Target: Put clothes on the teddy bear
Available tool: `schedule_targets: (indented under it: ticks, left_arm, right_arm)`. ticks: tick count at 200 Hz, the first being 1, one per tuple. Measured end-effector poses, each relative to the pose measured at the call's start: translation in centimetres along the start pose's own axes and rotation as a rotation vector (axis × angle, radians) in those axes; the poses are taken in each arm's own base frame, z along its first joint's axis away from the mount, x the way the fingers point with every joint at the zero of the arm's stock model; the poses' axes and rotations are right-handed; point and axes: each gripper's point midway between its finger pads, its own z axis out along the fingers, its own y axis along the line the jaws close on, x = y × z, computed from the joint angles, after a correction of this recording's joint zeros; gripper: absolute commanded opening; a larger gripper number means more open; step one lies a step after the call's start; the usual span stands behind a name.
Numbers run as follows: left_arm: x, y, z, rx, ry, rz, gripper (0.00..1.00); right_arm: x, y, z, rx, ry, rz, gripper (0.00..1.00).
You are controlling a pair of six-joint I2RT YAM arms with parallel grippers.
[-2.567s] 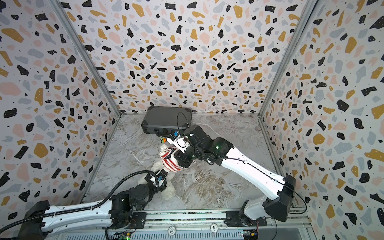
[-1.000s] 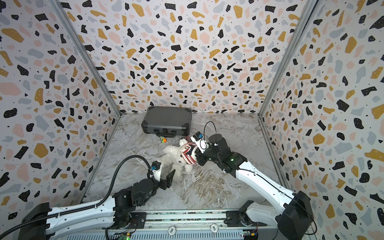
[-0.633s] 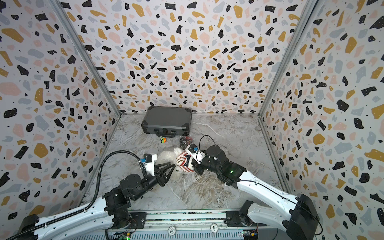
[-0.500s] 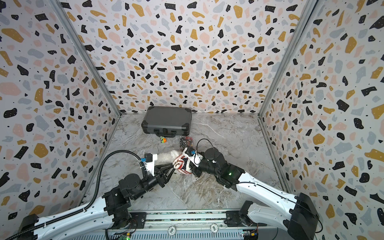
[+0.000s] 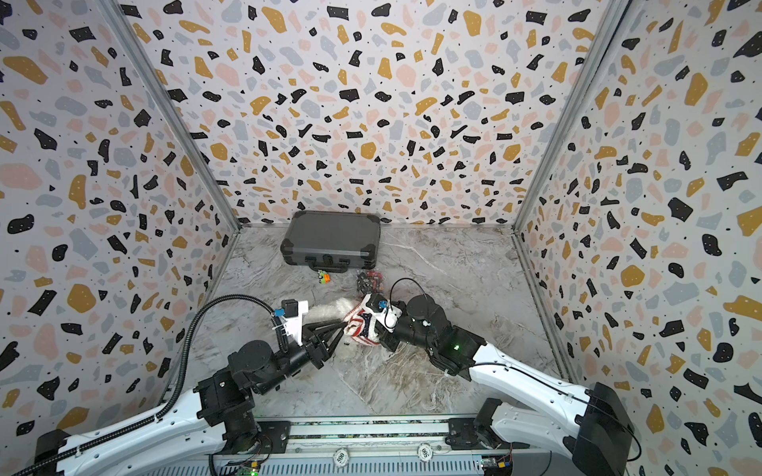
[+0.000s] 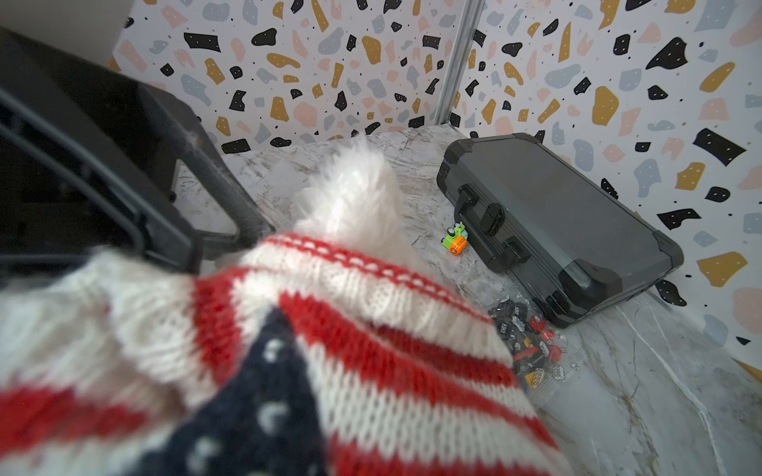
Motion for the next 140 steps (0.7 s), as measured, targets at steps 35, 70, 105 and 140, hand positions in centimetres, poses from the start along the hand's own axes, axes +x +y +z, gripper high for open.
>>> schedule_targets:
  ticks: [35,70,105,140]
  left_arm:
    - [0.5,0.1,0.7,-0.022,0.034,0.036,0.27]
    - [1.0,0.4,0.8,-0.029,0.055,0.056,0.22]
    - [1.1,0.5,0.8,-0.035,0.061,0.061,0.14]
    - [1.1,0.7,0.7,-0.043,0.061,0.074,0.02]
  right_arm:
    - [0.0,0.3,0.0,-0.008,-0.001,-0.01,0.0]
    - [-0.1,0.9,0.1,-0.015,-0.001,-0.029,0.0]
    - [-0.1,1.0,0.2,-0.008,0.002,-0.041,0.0]
    - [-0.1,1.1,0.2,0.007,0.007,-0.051,0.0]
